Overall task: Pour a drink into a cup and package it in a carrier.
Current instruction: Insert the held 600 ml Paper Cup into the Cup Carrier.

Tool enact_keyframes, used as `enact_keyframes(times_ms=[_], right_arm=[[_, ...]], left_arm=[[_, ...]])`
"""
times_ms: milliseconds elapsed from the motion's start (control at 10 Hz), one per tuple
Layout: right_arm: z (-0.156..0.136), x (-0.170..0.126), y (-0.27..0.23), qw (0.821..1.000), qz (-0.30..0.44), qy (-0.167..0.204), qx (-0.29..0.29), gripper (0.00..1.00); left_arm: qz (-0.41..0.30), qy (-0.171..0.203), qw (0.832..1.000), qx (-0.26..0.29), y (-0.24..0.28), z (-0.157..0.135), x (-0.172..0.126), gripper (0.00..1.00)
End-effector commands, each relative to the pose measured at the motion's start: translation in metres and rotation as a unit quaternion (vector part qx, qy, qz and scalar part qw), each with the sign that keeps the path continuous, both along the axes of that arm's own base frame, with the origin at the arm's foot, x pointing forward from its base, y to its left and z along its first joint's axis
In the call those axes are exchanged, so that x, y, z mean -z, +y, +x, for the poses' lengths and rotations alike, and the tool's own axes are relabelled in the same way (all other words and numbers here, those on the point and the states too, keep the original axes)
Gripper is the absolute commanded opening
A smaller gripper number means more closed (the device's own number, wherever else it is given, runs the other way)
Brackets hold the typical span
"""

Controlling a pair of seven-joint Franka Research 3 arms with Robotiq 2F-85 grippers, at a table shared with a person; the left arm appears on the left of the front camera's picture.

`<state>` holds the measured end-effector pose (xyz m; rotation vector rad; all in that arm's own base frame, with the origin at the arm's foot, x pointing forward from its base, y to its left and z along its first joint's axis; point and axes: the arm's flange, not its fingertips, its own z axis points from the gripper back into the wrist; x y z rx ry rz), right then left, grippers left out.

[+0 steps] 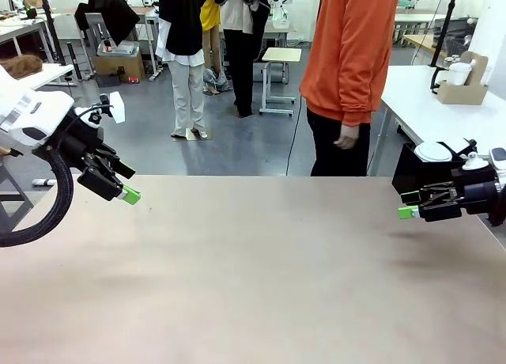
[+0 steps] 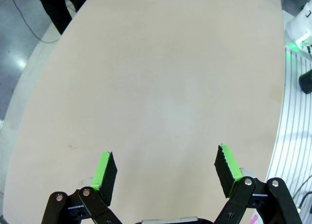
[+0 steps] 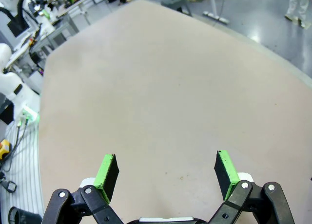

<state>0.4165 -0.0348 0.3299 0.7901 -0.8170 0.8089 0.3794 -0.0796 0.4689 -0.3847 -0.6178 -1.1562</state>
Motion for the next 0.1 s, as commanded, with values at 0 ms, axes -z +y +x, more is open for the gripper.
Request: enact_keyframes(times_ms=[0], right_arm=[[-0.0003, -0.0008, 0.0001, 1.000, 0.001, 0.000, -0.003, 1.00]], left_arm=[[-0.009, 0.002, 1.000, -0.002, -0.0018, 0.0007, -0.0005, 1.00]])
